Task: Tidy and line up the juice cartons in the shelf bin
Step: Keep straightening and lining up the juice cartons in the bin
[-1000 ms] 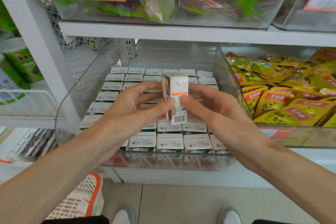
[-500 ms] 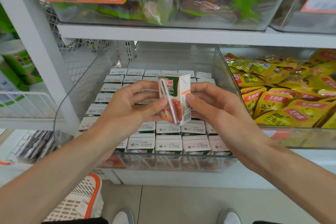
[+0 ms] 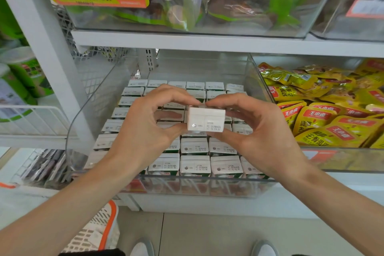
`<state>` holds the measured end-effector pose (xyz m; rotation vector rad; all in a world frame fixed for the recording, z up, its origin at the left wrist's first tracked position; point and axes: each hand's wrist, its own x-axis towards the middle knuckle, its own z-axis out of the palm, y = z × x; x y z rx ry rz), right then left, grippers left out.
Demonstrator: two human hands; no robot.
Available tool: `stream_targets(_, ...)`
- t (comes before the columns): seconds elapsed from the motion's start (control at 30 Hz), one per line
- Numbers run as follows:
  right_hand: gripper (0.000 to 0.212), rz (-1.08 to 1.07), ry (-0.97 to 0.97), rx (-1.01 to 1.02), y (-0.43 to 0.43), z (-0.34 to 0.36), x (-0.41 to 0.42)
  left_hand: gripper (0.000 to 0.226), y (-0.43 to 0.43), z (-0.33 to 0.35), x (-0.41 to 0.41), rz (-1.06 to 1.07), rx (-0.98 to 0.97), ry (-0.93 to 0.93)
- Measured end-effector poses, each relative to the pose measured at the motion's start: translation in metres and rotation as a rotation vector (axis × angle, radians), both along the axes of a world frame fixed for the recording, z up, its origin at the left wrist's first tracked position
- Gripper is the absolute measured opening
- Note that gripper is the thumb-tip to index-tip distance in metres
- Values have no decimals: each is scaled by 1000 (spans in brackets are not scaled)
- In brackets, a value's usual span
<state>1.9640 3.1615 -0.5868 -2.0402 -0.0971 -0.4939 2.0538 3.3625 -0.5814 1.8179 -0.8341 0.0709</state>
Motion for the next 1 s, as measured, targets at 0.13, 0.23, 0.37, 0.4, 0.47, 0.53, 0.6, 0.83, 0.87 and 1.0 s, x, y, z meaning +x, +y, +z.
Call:
stream_targets(0.13,41,-6,12,14,1,1,-1,42,1,0,1,0,13,2)
stream_targets(0.23,41,4,43,49,2,3,-1,41,0,-1,1,-1,16,23)
stream_targets(0.37,49,8,112,278,1,8,0,54,-1,0,1,-28,-7,96)
stream_targets(0.4,51,-14,157,354,2,9,0,58,-1,0,1,-49,-29,117)
stream_targets(0.47,48,-47,255,474,3,11,1,55,-2,-1,0,-96,-57,166)
stream_targets(0.53,34,-80,337,576,4,13,4,46,-2,-3,-1,-128,-44,172)
stream_targets(0.6,25,-95,410,649,5,15,7,41,-3,-5,0,-134,-8,160)
stream_targets(0.83,37,-40,564,761,10,14,9,38,-6,-8,-1,-134,-24,223)
stream_targets(0.87,36,-35,561,759,11,14,9,38,-6,-7,0,-133,-23,227)
stream_targets(1.0,24,-43,483,684,10,12,6,38,-3,-6,1,-167,-22,280)
